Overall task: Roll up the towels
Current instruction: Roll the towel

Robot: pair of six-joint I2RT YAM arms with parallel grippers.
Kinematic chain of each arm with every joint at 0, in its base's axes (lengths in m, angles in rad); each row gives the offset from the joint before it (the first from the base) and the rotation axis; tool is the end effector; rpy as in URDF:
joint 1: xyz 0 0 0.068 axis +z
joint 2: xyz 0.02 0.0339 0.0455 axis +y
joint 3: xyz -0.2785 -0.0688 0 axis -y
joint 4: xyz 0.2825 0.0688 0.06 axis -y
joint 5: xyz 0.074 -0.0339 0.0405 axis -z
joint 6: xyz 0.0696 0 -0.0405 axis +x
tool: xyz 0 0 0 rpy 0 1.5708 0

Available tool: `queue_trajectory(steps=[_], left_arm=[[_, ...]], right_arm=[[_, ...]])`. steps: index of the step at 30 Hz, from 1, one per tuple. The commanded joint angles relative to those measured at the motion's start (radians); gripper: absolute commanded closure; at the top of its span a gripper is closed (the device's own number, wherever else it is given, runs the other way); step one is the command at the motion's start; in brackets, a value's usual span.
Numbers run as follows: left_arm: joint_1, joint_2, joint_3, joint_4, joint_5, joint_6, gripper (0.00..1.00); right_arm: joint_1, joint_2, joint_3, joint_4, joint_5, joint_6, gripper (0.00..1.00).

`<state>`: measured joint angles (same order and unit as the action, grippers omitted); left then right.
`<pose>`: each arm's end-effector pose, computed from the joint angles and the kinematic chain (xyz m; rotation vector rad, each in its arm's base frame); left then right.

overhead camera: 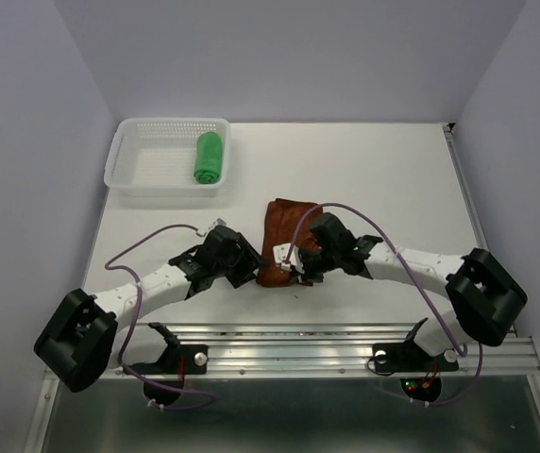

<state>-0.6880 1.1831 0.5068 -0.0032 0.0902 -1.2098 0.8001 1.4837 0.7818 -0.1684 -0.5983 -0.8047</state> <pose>0.2155 -0.1852 0.1512 -0.5918 2.4254 -1.0347 0.2053 0.2677 0.1538 -1.8731 1.4424 0.7226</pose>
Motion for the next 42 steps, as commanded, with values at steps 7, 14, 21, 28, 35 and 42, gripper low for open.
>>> queue_trajectory(steps=[7,14,21,28,35,42], left_arm=[[-0.005,-0.045,0.11,-0.128,-0.078,0.027,0.28],[-0.004,-0.074,0.162,-0.204,-0.152,0.03,0.25],[-0.004,-0.045,0.153,-0.155,-0.115,0.064,0.12],[-0.004,-0.013,0.107,-0.067,-0.055,0.073,0.12],[-0.007,0.044,0.09,0.006,0.019,0.141,0.12],[-0.027,0.113,0.062,0.081,0.082,0.165,0.13]], right_arm=[[-0.038,-0.059,0.08,-0.006,-0.095,0.2,0.99],[-0.139,0.003,0.119,0.0,-0.213,0.324,0.99],[-0.2,0.058,0.105,0.066,-0.305,0.438,0.99],[-0.237,0.086,0.027,0.222,-0.21,0.652,0.99],[-0.285,0.093,-0.047,0.265,-0.138,0.769,0.99],[-0.303,0.118,-0.085,0.309,-0.136,0.855,0.99]])
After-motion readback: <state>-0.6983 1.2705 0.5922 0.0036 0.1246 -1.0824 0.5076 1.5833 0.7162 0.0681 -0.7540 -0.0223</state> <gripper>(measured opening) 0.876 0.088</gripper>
